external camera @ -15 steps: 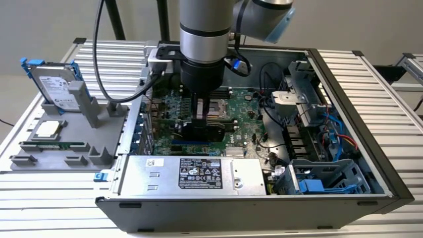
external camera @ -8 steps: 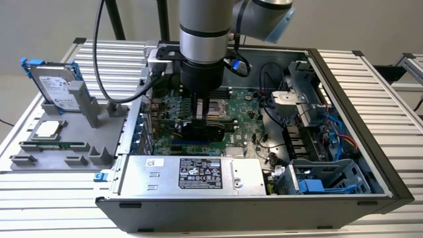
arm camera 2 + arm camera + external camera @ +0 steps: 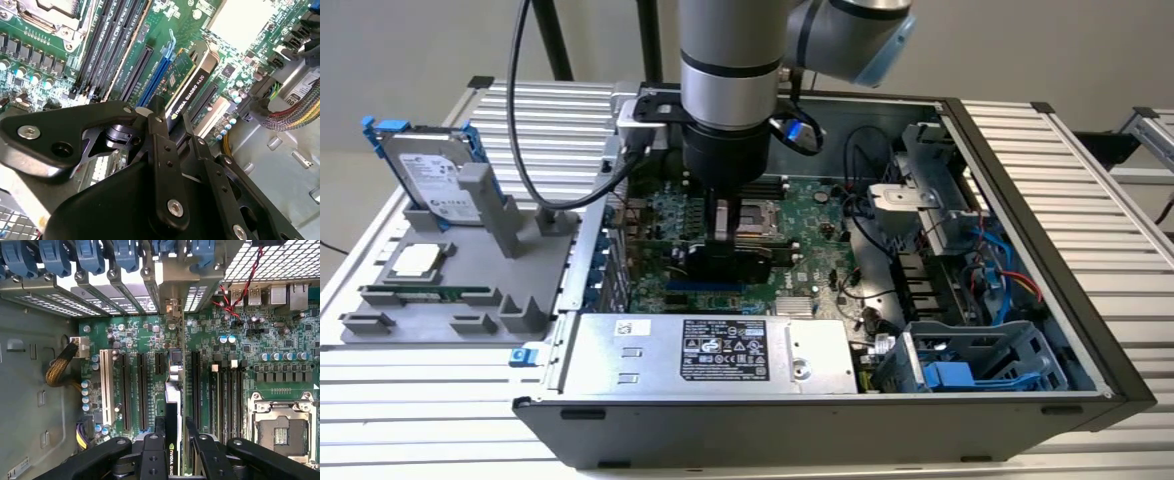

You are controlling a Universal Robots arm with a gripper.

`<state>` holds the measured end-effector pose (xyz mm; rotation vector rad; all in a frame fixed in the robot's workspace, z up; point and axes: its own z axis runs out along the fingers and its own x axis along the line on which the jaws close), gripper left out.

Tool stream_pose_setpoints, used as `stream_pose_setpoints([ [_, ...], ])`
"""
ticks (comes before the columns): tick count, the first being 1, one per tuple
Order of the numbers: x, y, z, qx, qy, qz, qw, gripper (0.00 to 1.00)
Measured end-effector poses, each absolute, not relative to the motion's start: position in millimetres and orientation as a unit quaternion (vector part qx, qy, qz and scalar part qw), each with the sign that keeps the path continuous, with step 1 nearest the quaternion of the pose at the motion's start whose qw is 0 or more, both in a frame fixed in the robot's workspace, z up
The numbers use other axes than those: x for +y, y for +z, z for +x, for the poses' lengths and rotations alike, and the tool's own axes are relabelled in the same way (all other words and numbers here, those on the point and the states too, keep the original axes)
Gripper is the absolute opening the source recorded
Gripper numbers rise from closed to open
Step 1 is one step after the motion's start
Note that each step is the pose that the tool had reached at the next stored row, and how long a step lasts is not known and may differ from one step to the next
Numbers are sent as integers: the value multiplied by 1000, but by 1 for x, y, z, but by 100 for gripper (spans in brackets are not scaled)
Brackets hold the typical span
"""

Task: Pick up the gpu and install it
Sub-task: 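Insert the gpu into the slot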

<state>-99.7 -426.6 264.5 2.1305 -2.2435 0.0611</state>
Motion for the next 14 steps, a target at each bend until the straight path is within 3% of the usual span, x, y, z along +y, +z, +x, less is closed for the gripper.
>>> stream_pose_setpoints([
  [14, -427, 262, -100, -721, 15, 693, 19, 0],
])
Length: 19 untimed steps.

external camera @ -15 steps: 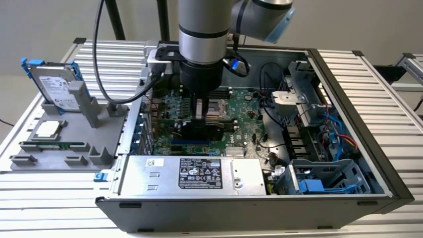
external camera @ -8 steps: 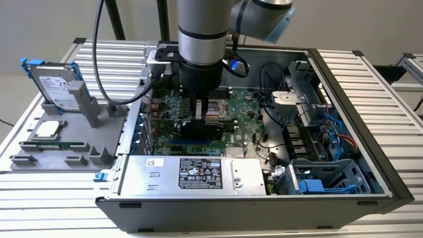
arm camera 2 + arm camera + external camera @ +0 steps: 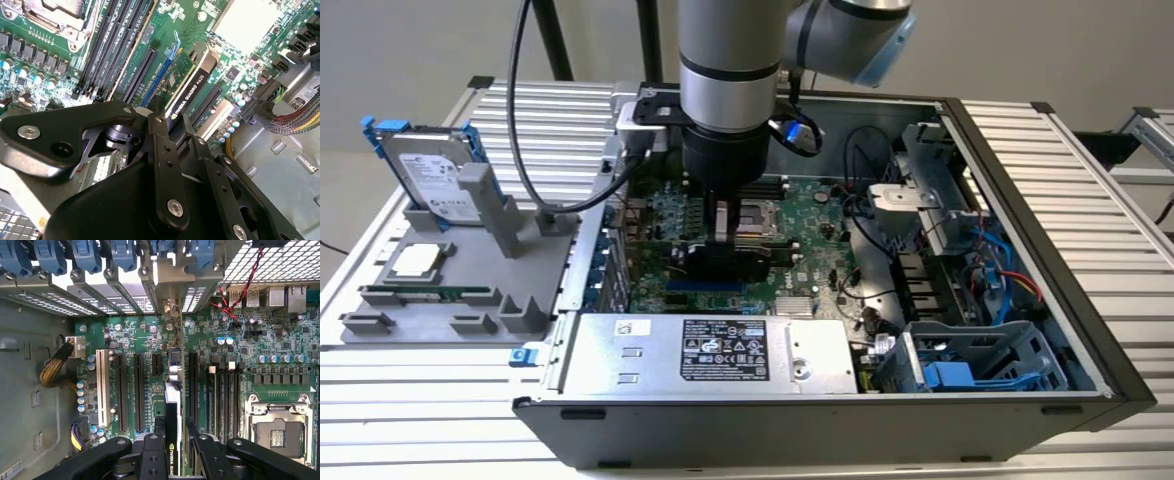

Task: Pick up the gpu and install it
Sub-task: 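Insert the gpu into the slot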

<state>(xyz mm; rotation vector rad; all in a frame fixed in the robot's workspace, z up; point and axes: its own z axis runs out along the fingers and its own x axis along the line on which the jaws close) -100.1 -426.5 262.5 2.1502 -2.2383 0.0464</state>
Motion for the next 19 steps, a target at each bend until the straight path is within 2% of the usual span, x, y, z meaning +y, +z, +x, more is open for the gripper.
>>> stream_pose_setpoints([
  [19, -430, 261, -100, -721, 14, 693, 18, 0],
])
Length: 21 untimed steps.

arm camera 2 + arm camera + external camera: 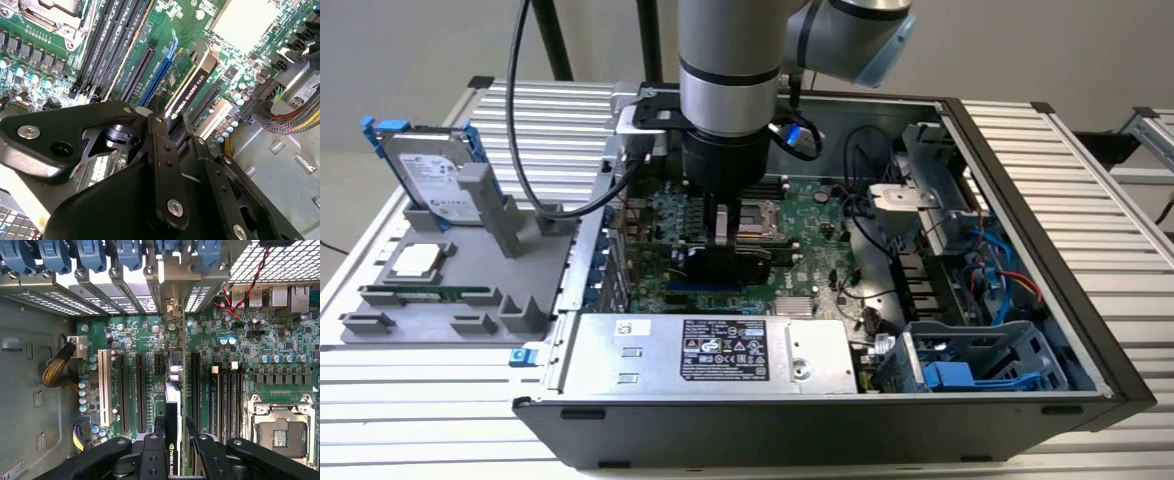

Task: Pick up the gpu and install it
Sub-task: 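Insert the gpu into the slot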

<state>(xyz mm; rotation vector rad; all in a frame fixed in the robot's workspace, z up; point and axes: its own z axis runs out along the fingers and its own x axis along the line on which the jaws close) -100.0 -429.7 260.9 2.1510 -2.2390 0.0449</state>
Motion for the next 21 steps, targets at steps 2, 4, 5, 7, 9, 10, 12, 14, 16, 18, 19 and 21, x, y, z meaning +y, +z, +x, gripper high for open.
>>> stream_pose_setpoints([
  [2, -429, 260, -100, -721, 15, 693, 19, 0],
  [4, -428, 259, -100, -721, 14, 693, 18, 0],
  [5, -428, 259, -100, -721, 14, 693, 18, 0],
  [7, -428, 258, -100, -721, 14, 693, 18, 0],
  [9, -428, 258, -100, -721, 15, 693, 19, 0],
  [10, -428, 257, -100, -721, 14, 693, 19, 0],
  [12, -428, 257, -100, -721, 15, 693, 19, 0],
  [14, -428, 257, -100, -721, 14, 693, 18, 0],
  [16, -428, 257, -100, -721, 14, 693, 18, 0],
  [18, -428, 257, -100, -721, 14, 693, 18, 0],
  [19, -428, 257, -100, -721, 14, 693, 18, 0],
  [21, -428, 257, -100, -721, 14, 693, 18, 0],
])
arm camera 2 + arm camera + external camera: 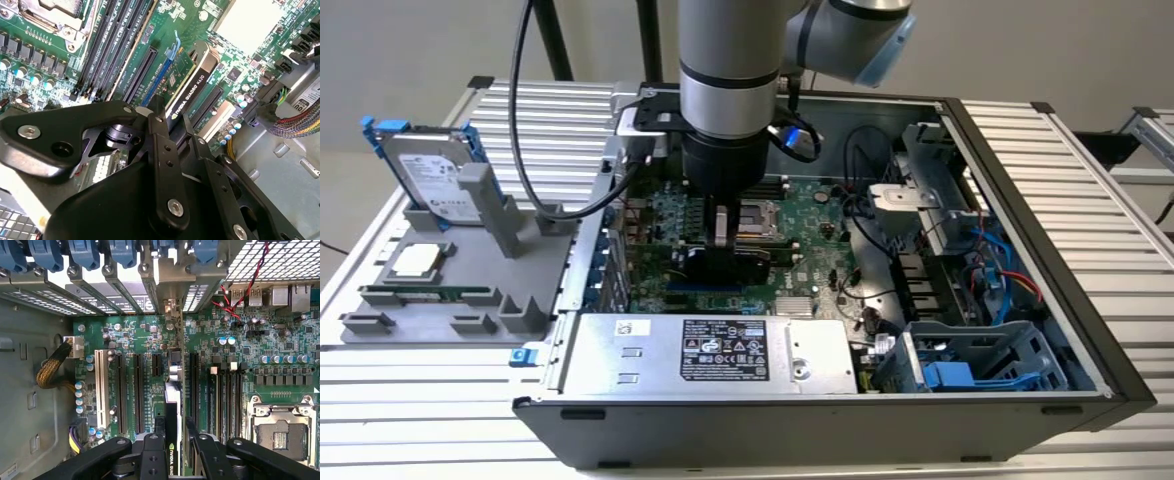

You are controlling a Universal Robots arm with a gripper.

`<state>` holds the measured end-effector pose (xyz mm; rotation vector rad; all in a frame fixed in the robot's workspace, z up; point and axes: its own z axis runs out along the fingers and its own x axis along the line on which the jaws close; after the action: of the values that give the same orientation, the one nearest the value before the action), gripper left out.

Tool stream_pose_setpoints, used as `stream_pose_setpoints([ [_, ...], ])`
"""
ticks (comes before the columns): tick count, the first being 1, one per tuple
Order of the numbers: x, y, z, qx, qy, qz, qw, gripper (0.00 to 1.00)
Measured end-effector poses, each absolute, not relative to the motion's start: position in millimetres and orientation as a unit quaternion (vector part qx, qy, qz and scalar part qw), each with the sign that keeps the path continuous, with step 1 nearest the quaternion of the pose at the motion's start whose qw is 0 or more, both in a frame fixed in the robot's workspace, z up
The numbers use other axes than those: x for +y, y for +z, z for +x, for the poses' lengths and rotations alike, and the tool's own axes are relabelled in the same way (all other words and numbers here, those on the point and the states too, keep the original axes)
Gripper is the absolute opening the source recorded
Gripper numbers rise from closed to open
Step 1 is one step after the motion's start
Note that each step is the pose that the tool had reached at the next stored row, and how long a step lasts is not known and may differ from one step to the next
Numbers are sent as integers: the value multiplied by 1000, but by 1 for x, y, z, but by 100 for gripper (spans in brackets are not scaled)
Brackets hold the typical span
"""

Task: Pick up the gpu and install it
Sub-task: 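Insert the gpu into the slot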

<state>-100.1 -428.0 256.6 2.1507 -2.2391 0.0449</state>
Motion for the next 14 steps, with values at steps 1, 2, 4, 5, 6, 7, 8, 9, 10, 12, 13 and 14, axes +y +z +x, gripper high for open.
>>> stream_pose_setpoints([
  [1, -428, 257, -100, -721, 14, 693, 18, 0],
  [2, -428, 257, -100, -721, 14, 693, 18, 0],
  [4, -429, 256, -100, -721, 14, 693, 18, 0],
  [5, -429, 256, -101, -721, 15, 693, 18, 0],
  [6, -430, 256, -101, -721, 15, 693, 18, 0],
  [7, -430, 256, -102, -721, 14, 693, 18, 0],
  [8, -430, 256, -102, -721, 14, 693, 18, 0],
  [9, -430, 256, -103, -721, 14, 693, 18, 0],
  [10, -430, 256, -103, -721, 14, 693, 18, 0],
  [12, -430, 256, -103, -721, 14, 693, 18, 0],
  [13, -430, 255, -103, -721, 14, 693, 18, 0],
  [14, -430, 255, -103, -721, 14, 693, 18, 0],
])
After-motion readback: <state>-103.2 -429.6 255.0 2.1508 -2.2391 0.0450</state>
